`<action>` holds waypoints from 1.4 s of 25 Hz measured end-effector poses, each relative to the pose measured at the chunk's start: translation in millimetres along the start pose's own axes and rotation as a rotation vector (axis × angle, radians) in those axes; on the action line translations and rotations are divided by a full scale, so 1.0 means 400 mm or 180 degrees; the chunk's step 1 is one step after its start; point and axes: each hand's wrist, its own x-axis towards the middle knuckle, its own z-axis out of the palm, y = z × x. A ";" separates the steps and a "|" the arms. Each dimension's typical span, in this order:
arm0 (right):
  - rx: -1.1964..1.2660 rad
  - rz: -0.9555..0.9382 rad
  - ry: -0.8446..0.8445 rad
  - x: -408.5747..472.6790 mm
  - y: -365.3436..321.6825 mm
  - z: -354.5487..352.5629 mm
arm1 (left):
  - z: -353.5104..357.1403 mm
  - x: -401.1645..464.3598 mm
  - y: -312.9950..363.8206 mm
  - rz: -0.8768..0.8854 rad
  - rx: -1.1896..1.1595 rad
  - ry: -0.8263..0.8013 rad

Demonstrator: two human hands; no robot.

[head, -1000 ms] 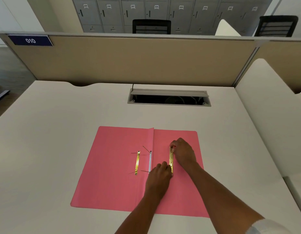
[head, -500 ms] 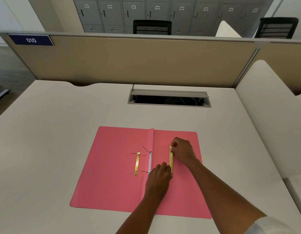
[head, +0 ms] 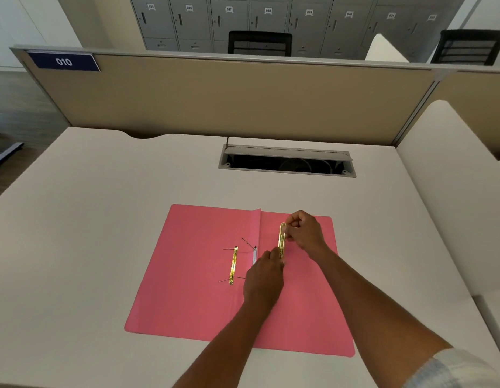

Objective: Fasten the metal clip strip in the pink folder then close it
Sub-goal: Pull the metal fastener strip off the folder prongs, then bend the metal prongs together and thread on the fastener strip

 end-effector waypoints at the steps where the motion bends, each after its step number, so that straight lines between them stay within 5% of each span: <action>1: 0.0097 -0.0015 -0.0014 0.000 -0.016 0.004 | -0.012 0.010 0.002 -0.0100 -0.0068 0.0100; 7: 0.0529 -0.0175 -0.0280 -0.005 -0.103 0.047 | -0.105 0.063 -0.022 -0.0849 -0.0678 0.0426; 14: 0.0700 -0.0251 -0.0403 -0.035 -0.131 0.133 | -0.201 0.081 -0.148 -0.1475 -0.2503 0.0200; 29: -0.0662 -0.0486 -0.1440 -0.221 0.075 0.138 | -0.174 -0.004 -0.294 -0.1893 -0.3010 -0.0566; 35: -0.0751 -0.0538 -0.1245 -0.227 0.070 0.168 | -0.181 -0.003 -0.279 -0.1770 -0.3037 -0.0767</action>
